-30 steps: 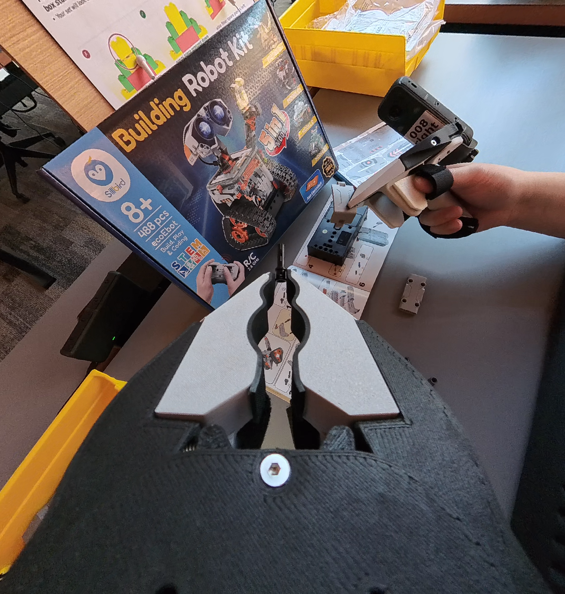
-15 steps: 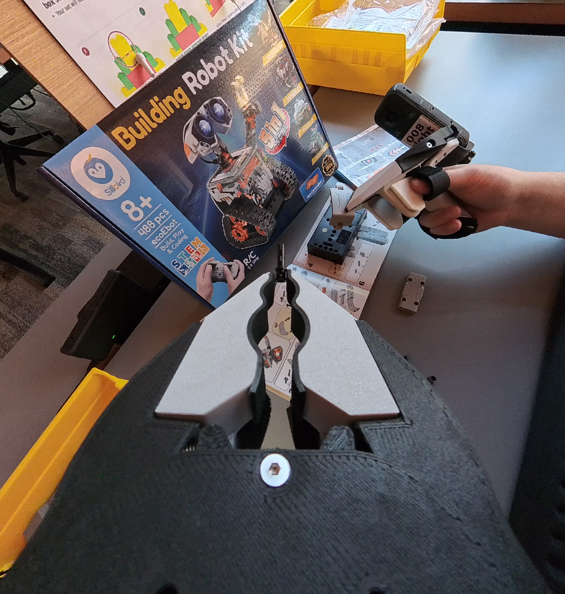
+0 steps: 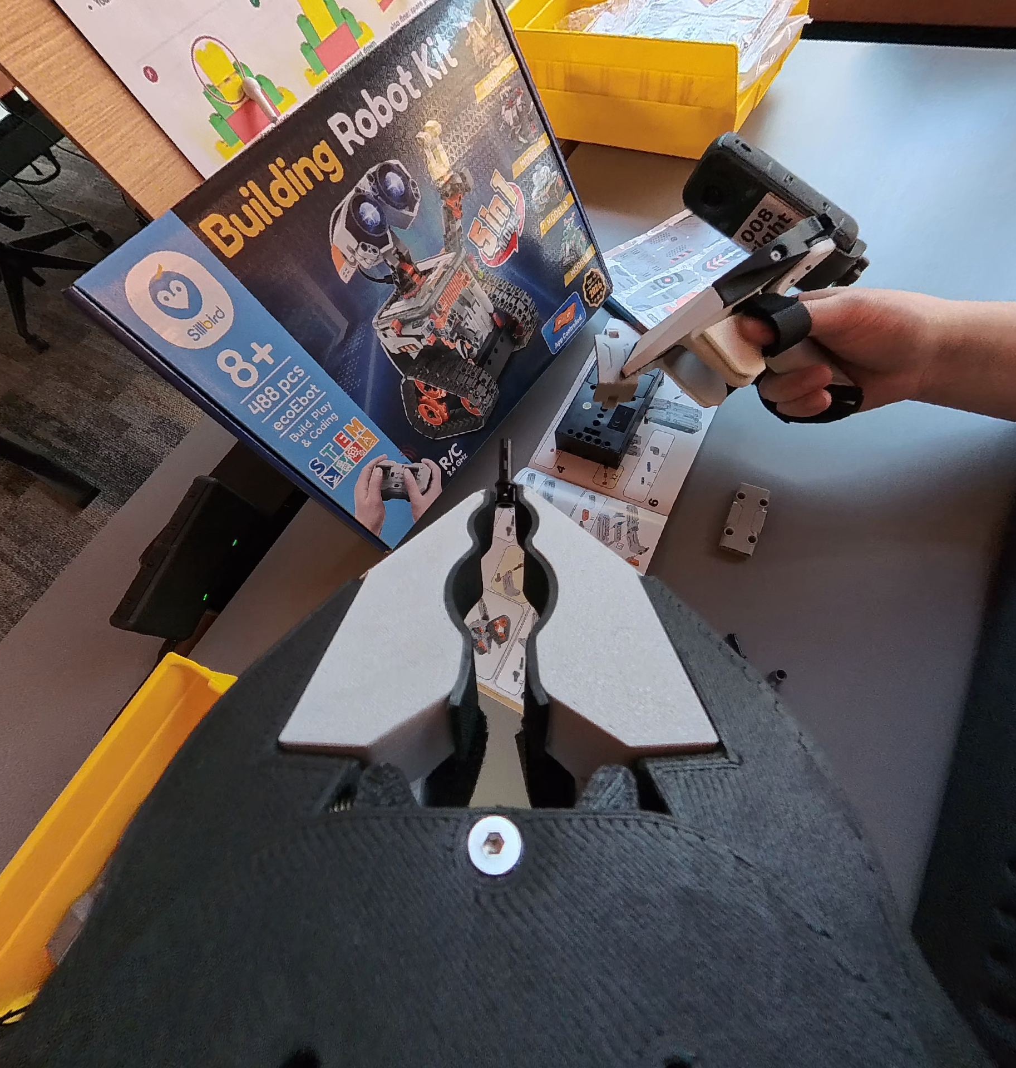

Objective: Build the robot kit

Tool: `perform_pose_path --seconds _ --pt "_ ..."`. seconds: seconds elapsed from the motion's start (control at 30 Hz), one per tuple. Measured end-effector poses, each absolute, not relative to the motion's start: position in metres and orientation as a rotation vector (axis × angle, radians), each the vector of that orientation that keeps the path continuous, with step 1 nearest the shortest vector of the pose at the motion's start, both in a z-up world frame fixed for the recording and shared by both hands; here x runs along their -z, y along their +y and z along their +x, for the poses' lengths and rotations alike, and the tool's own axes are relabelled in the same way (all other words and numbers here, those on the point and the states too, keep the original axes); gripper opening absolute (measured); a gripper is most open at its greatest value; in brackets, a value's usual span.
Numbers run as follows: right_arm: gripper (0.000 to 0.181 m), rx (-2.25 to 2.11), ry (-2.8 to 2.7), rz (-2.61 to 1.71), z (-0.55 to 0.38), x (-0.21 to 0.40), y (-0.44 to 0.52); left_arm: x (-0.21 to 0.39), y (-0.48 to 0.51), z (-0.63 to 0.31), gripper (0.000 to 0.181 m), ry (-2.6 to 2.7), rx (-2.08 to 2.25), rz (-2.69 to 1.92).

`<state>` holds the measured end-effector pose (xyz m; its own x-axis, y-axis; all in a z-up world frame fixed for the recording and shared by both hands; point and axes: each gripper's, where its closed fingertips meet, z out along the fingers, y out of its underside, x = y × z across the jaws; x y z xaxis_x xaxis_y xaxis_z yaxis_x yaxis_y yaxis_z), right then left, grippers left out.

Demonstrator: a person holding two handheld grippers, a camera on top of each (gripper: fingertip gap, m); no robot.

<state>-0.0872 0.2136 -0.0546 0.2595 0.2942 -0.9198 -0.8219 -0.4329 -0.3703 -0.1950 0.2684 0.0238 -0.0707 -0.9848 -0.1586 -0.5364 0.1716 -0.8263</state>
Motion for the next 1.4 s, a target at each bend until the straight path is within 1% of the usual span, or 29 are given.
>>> perform_pose_path --seconds 0.03,0.4,0.67,0.93,1.4 --pt "0.001 -1.378 0.514 -1.528 -0.087 0.056 0.214 -0.023 0.269 -0.195 0.006 1.708 0.762 -1.462" --pt "0.001 -1.182 0.447 -1.640 -0.088 0.062 0.215 -0.021 0.270 -0.196 0.006 1.714 0.752 -1.470" --pt "0.002 -0.949 0.351 -1.702 -0.084 0.061 0.215 -0.019 0.270 -0.195 0.006 1.723 0.749 -1.473" --pt "0.002 -0.618 0.277 -1.744 -0.065 0.059 0.213 -0.019 0.268 -0.195 0.005 1.728 0.748 -1.470" --pt "0.002 -0.654 0.324 -1.733 -0.060 0.062 0.213 -0.017 0.267 -0.194 0.005 1.741 0.744 -1.474"
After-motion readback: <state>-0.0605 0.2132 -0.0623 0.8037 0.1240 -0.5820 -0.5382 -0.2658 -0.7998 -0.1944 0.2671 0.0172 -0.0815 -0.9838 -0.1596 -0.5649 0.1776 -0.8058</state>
